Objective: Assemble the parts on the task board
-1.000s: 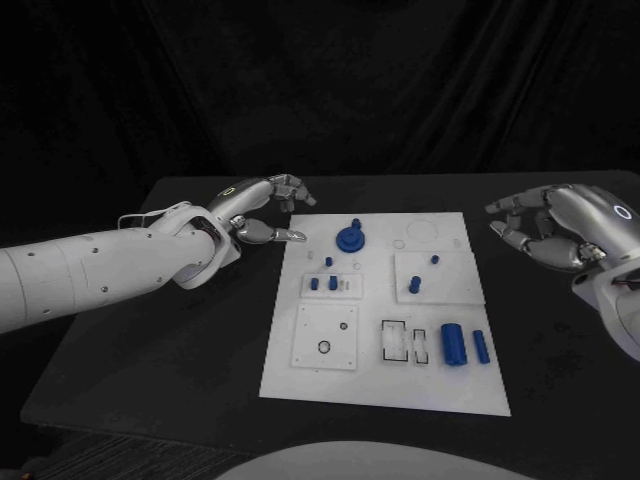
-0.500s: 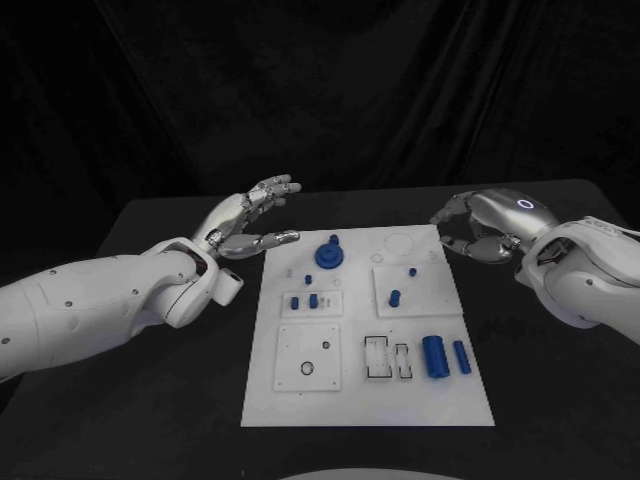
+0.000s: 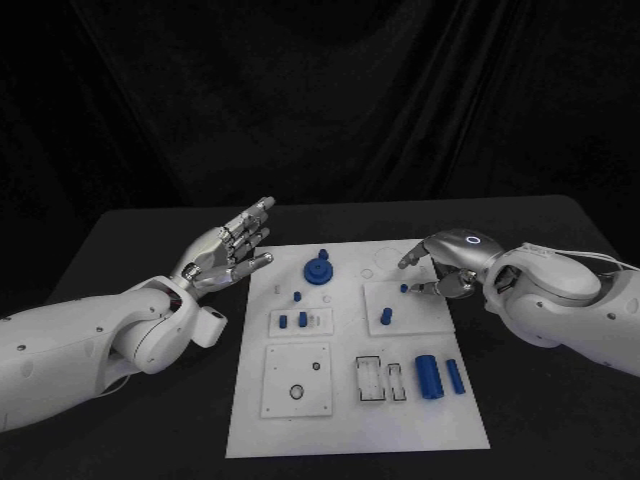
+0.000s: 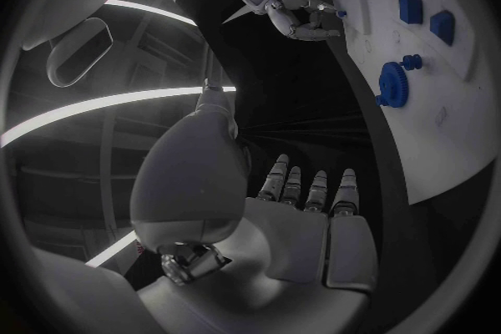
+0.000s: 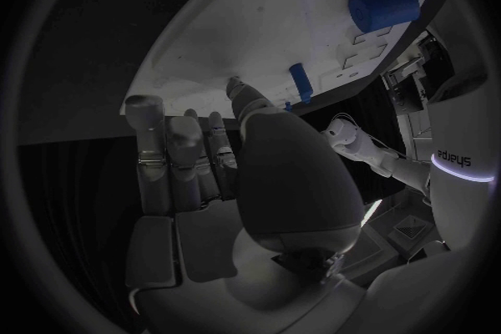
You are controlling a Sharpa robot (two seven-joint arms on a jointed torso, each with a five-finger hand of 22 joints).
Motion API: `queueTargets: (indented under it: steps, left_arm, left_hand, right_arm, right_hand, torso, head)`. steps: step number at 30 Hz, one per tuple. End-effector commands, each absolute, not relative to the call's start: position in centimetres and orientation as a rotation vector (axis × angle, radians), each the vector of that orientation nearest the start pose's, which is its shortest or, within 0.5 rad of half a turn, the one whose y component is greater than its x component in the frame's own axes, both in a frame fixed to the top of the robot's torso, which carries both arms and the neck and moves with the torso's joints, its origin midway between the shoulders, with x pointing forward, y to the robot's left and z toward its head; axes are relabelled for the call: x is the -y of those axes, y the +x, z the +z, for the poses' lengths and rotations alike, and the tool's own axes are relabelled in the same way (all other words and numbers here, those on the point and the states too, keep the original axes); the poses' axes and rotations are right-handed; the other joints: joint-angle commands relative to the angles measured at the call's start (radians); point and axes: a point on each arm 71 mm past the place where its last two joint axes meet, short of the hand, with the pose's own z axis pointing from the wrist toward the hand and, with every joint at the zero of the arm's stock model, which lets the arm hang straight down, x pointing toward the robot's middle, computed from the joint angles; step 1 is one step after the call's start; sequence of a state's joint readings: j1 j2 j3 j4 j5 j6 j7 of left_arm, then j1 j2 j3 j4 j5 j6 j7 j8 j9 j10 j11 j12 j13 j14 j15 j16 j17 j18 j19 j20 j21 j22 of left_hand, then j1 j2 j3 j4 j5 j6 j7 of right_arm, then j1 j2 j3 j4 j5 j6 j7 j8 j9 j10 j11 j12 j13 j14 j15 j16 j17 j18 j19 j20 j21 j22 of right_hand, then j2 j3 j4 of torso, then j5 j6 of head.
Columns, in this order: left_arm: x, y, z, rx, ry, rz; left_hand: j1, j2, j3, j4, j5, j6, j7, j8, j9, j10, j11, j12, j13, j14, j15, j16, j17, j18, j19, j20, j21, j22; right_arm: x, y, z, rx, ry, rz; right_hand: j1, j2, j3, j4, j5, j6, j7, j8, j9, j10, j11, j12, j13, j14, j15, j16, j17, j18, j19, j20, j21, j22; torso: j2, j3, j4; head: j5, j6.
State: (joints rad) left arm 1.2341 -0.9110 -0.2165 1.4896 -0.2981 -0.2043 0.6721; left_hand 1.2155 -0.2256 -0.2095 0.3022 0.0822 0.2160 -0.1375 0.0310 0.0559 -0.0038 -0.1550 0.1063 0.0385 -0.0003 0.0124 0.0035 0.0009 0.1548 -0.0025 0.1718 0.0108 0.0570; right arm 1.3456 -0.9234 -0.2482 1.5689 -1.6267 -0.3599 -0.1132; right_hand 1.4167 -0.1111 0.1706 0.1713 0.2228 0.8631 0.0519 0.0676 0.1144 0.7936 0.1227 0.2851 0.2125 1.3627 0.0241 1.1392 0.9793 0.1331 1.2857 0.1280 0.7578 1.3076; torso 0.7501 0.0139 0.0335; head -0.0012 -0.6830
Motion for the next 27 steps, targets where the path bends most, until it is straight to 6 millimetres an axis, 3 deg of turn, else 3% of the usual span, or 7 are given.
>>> queueTargets:
  steps: [1,6,11,13,19,20,27]
  left_arm:
    - [-23.9,45.8,-19.0,-1.277,-0.556,-1.759]
    - [-24.0,45.5,-19.0,-1.285,-0.563,-1.766]
    - [-24.3,45.3,-19.0,-1.292,-0.571,-1.765]
    - [-24.4,45.3,-19.0,-1.298,-0.575,-1.766]
    - [-24.6,45.2,-19.1,-1.306,-0.582,-1.762]
    - [-24.6,45.2,-19.1,-1.308,-0.583,-1.760]
    - [-24.8,45.3,-19.3,-1.320,-0.591,-1.749]
  left_hand:
    - [-0.001,0.003,-0.001,0.001,0.003,-0.009,0.002,-0.005,-0.005,0.000,0.008,-0.006,-0.004,0.000,0.006,-0.004,-0.001,0.018,0.000,0.013,-0.006,-0.002]
    - [0.014,0.031,0.022,0.001,0.033,-0.014,0.012,-0.005,-0.016,0.002,0.023,-0.010,-0.012,0.000,0.019,-0.004,-0.001,0.021,0.001,0.029,-0.006,-0.003]
    - [0.023,0.080,0.059,-0.001,0.063,-0.013,0.019,-0.005,-0.026,0.004,0.041,-0.010,-0.019,0.000,0.034,-0.004,-0.001,0.023,0.001,0.042,-0.006,-0.005]
    - [0.034,0.119,0.083,-0.003,0.079,-0.010,0.024,-0.005,-0.029,0.005,0.052,-0.008,-0.021,0.000,0.042,-0.004,-0.001,0.023,0.002,0.048,-0.005,-0.003]
    - [0.067,0.174,0.108,-0.005,0.115,-0.006,0.034,-0.005,-0.029,0.006,0.070,-0.003,-0.021,0.000,0.055,-0.004,-0.001,0.023,0.003,0.064,-0.004,0.002]
    - [0.079,0.189,0.111,-0.006,0.129,-0.001,0.039,-0.004,-0.028,0.007,0.075,0.000,-0.020,0.000,0.057,-0.004,-0.001,0.023,0.004,0.067,-0.004,0.003]
    - [0.102,0.210,0.109,-0.009,0.146,-0.006,0.041,-0.005,-0.029,0.006,0.088,-0.001,-0.021,0.000,0.071,-0.004,-0.001,0.024,0.005,0.080,-0.002,0.012]
  right_arm:
    - [22.5,47.0,-19.1,-1.648,-0.429,0.475]
    - [22.1,46.9,-19.9,-1.663,-0.436,0.484]
    - [21.7,46.9,-20.4,-1.673,-0.443,0.491]
    - [21.5,46.9,-20.7,-1.678,-0.445,0.496]
    - [21.3,46.7,-21.1,-1.686,-0.449,0.501]
    - [21.3,46.7,-21.1,-1.688,-0.449,0.501]
    - [21.6,46.6,-21.1,-1.684,-0.436,0.494]
  right_hand:
    - [-0.017,0.002,-0.011,0.006,-0.024,0.004,0.002,0.000,-0.004,0.024,-0.002,-0.011,-0.018,0.007,0.004,0.001,-0.003,0.003,0.008,0.002,-0.006,0.053]
    - [-0.019,0.000,-0.017,0.011,-0.028,-0.010,0.003,-0.005,-0.012,0.036,-0.002,-0.025,-0.036,0.007,0.003,-0.002,-0.007,0.004,0.010,0.003,-0.011,0.054]
    - [0.000,0.006,-0.011,-0.001,0.009,-0.014,0.011,-0.002,-0.020,0.064,-0.005,-0.032,-0.053,0.010,0.001,0.000,-0.005,0.003,0.015,0.001,-0.014,0.057]
    - [0.010,0.010,-0.005,-0.010,0.047,-0.004,0.015,0.002,-0.021,0.079,-0.007,-0.036,-0.060,0.012,0.001,0.003,-0.002,0.002,0.019,0.000,-0.012,0.060]
    - [0.023,0.013,0.017,-0.028,0.115,0.034,0.030,0.010,-0.018,0.136,-0.013,-0.037,-0.076,0.019,-0.001,0.011,0.007,0.000,0.030,-0.002,-0.001,0.070]
    - [0.023,0.013,0.017,-0.028,0.115,0.034,0.030,0.010,-0.018,0.136,-0.013,-0.037,-0.076,0.019,-0.001,0.011,0.007,0.000,0.030,-0.002,-0.001,0.070]
    - [0.013,0.003,0.024,-0.029,0.090,0.031,0.026,0.001,-0.022,0.134,-0.012,-0.059,-0.091,0.018,-0.003,0.009,0.004,0.001,0.029,-0.004,-0.010,0.073]
  torso:
    - [0.013,-0.0182,0.0176]
    - [0.015,-0.0264,0.0226]
    - [0.015,-0.0292,0.0259]
    - [0.015,-0.0293,0.0263]
    - [0.008,-0.0259,0.0204]
    - [0.007,-0.0257,0.0200]
    - [0.005,-0.0254,0.0195]
  head:
    - [-0.014,0.011]
    - [-0.022,0.019]
    - [-0.029,0.021]
    - [-0.030,0.021]
    - [-0.022,0.014]
    - [-0.021,0.013]
    - [-0.019,0.010]
